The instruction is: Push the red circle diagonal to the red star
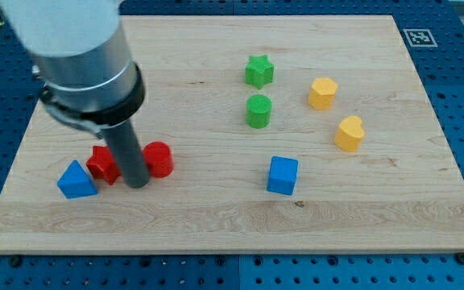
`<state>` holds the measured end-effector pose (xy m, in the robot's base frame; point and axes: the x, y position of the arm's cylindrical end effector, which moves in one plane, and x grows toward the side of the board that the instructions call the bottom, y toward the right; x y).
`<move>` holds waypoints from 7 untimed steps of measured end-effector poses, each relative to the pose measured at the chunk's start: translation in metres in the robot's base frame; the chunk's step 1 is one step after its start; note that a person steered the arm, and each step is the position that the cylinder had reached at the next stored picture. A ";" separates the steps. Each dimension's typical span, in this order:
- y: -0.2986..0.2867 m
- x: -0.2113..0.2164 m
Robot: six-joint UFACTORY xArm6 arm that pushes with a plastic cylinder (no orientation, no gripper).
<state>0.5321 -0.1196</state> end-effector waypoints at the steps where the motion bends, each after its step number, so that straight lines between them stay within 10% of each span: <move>1: 0.023 -0.014; 5: 0.028 -0.055; 7: -0.070 -0.058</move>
<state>0.4738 -0.1893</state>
